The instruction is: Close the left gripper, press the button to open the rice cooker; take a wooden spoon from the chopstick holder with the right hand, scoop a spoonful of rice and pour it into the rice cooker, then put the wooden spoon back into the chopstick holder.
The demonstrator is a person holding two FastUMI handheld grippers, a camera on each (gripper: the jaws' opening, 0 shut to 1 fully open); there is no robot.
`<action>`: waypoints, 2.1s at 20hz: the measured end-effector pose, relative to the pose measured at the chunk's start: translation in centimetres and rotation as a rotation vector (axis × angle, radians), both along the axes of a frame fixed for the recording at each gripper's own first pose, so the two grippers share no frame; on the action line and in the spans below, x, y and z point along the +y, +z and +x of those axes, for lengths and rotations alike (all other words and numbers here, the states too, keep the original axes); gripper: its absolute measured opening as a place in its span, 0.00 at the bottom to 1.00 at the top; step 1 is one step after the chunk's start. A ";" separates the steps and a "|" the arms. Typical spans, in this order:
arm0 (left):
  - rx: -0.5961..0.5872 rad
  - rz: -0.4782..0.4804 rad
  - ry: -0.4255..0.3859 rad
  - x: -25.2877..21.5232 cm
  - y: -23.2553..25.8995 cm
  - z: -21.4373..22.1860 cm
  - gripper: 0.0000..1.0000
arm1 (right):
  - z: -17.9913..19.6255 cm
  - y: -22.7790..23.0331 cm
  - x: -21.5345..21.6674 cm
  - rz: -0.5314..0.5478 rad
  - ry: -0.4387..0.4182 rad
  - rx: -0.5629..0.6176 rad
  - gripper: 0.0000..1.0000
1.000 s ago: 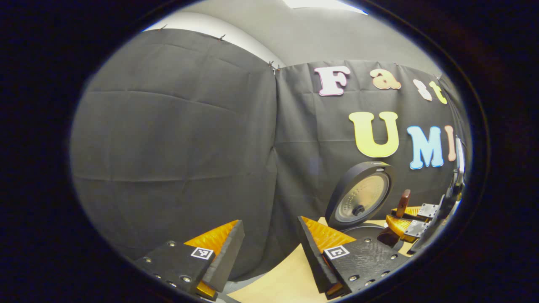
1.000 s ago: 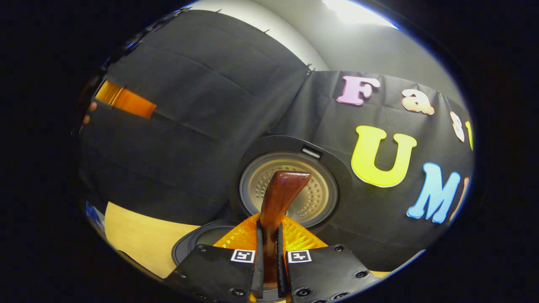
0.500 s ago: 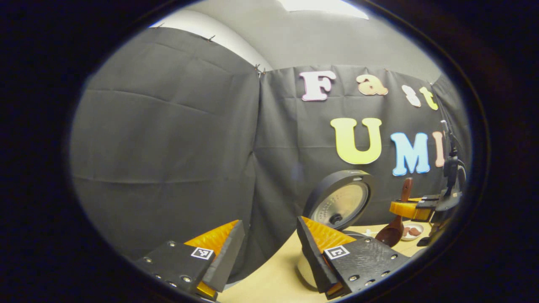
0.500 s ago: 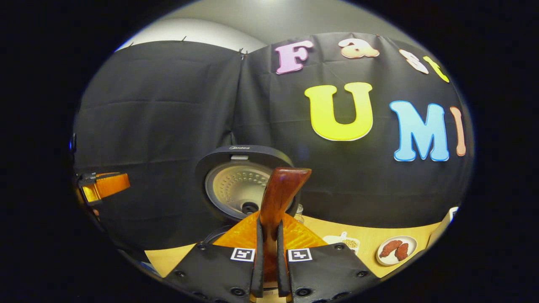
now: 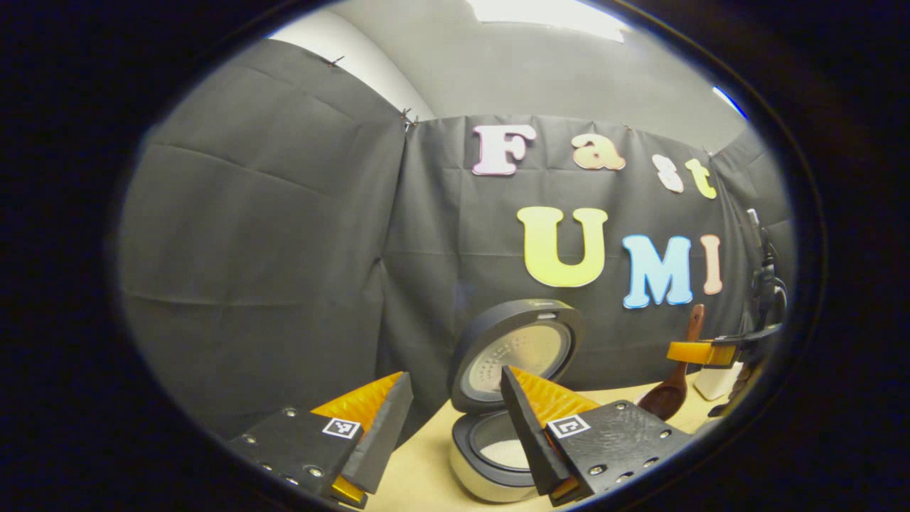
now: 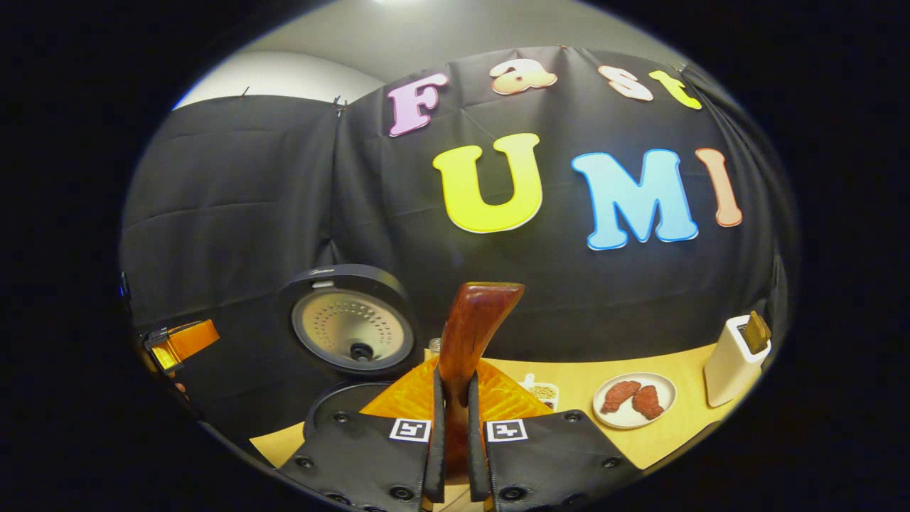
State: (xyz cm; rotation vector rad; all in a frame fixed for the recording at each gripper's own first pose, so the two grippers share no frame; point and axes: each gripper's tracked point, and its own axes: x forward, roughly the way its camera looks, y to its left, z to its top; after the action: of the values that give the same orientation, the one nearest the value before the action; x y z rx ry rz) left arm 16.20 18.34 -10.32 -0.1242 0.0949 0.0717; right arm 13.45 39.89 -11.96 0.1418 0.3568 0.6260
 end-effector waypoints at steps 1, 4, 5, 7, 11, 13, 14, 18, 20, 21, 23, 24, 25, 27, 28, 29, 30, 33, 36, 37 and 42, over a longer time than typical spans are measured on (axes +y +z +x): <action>-0.003 0.001 -0.013 -0.7 0.1 0.3 0.80 | 0.2 -0.2 -1.2 -0.003 -0.024 0.005 0.11; -0.014 0.007 -0.054 -2.9 0.7 1.2 0.79 | 0.8 -0.7 -5.0 -0.003 -0.095 0.025 0.11; -0.018 0.007 -0.066 -3.6 0.9 1.3 0.79 | 1.1 -0.9 -6.4 -0.009 -0.120 0.028 0.11; -0.020 0.001 -0.088 -4.9 1.1 1.8 0.79 | 1.7 -1.4 -9.3 -0.023 -0.170 0.032 0.11; -0.019 -0.007 -0.122 -7.2 1.1 2.7 0.79 | 2.6 -2.1 -15.3 -0.040 -0.277 0.049 0.14; -0.018 -0.010 -0.138 -8.3 1.3 2.9 0.79 | 2.9 -2.5 -18.2 -0.053 -0.329 0.055 0.14; -0.017 -0.008 -0.147 -8.8 1.4 3.0 0.79 | 3.0 -2.8 -19.5 -0.059 -0.352 0.058 0.14; -0.022 0.001 -0.174 -10.6 2.0 3.3 0.80 | 3.2 -4.0 -24.4 -0.074 -0.431 0.080 0.11; -0.028 0.003 -0.183 -11.5 2.4 3.2 0.80 | 2.9 -4.7 -26.5 -0.088 -0.458 0.092 0.14; -0.030 0.006 -0.187 -11.8 2.5 3.2 0.79 | 2.8 -5.1 -27.4 -0.096 -0.469 0.097 0.14; -0.028 0.007 -0.193 -12.5 2.6 2.9 0.79 | 2.4 -6.0 -28.8 -0.110 -0.485 0.113 0.11; -0.026 0.007 -0.196 -12.9 2.6 2.8 0.79 | 2.1 -6.5 -29.5 -0.117 -0.492 0.121 0.14; -0.024 0.007 -0.197 -13.0 2.7 2.6 0.79 | 1.9 -7.0 -30.1 -0.121 -0.499 0.131 0.14; -0.021 0.014 -0.201 -13.4 2.8 2.4 0.79 | 1.2 -8.1 -30.8 -0.129 -0.503 0.151 0.14; -0.019 0.018 -0.199 -13.5 2.8 2.1 0.79 | 0.5 -8.4 -31.2 -0.132 -0.500 0.159 0.15; -0.018 0.021 -0.197 -13.5 2.9 2.0 0.79 | 0.2 -9.0 -31.4 -0.136 -0.498 0.162 0.15; -0.017 0.020 -0.194 -13.4 2.9 1.7 0.79 | 0.0 -9.4 -31.7 -0.138 -0.498 0.165 0.14; -0.012 0.019 -0.179 -13.1 3.0 1.1 0.79 | -0.8 -11.6 -32.5 -0.160 -0.508 0.191 0.14; -0.012 0.034 -0.164 -12.5 3.3 0.1 0.79 | -1.7 -13.6 -32.8 -0.163 -0.511 0.234 0.15; -0.012 0.041 -0.157 -12.3 3.3 -0.1 0.79 | -2.0 -14.2 -32.9 -0.161 -0.511 0.246 0.14; -0.010 0.052 -0.128 -11.1 3.8 -1.4 0.79 | -3.3 -16.8 -32.7 -0.140 -0.505 0.319 0.18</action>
State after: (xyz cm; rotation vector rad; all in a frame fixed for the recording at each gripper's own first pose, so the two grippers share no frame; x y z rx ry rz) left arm 14.79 7.19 -6.53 -0.0661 0.0907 -0.0536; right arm 10.11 7.21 -28.75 0.1900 0.6461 0.0748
